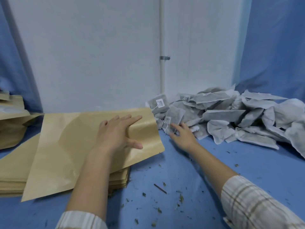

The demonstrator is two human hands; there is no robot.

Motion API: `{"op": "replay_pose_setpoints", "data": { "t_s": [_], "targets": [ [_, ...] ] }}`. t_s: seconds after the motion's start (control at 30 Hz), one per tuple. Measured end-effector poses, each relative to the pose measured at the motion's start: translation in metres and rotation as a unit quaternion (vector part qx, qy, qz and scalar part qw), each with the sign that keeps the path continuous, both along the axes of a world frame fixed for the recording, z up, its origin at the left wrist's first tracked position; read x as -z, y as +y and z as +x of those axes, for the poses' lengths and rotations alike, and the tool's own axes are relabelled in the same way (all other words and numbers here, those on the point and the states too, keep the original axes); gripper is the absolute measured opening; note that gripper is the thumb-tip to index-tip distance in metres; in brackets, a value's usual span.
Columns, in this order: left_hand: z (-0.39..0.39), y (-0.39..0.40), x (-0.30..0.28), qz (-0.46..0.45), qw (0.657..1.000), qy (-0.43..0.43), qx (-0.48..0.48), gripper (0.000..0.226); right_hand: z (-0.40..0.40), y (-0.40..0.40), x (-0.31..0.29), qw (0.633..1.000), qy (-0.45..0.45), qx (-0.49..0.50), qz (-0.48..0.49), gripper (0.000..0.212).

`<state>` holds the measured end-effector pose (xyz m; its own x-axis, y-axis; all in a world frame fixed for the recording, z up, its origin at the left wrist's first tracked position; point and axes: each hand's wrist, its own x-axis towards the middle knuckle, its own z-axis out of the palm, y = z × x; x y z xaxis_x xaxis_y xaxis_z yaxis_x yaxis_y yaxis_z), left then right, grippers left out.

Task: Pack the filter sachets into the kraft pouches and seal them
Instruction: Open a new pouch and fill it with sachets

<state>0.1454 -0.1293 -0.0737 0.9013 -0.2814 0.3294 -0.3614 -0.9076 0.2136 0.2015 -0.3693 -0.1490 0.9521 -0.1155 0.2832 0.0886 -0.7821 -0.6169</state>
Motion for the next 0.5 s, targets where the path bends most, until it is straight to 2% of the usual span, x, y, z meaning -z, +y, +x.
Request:
{"op": "replay_pose_setpoints", "data": {
  "t_s": [0.1,0.2,0.33,0.4,0.5],
  "targets": [
    [0.0,-0.001,0.0,-0.012,1.0,-0.003,0.008,0.097,0.001,0.002,0.005,0.996,0.032,0.006,0.08,0.057],
    [0.0,0.002,0.003,-0.016,1.0,-0.005,0.005,0.098,-0.006,0.005,0.008,0.981,-0.036,0.029,0.186,0.054],
    [-0.001,0.007,0.002,-0.024,1.0,-0.006,-0.011,0.099,-0.017,0.006,-0.012,0.909,-0.152,0.115,0.371,0.034],
    [-0.002,0.009,0.003,-0.021,1.0,0.001,-0.014,0.099,-0.02,0.005,-0.017,0.888,-0.158,0.136,0.41,0.021],
    [-0.003,0.01,0.002,-0.025,1.0,0.006,-0.015,0.099,-0.023,0.004,-0.016,0.87,-0.13,0.148,0.453,0.021]
  ]
}}
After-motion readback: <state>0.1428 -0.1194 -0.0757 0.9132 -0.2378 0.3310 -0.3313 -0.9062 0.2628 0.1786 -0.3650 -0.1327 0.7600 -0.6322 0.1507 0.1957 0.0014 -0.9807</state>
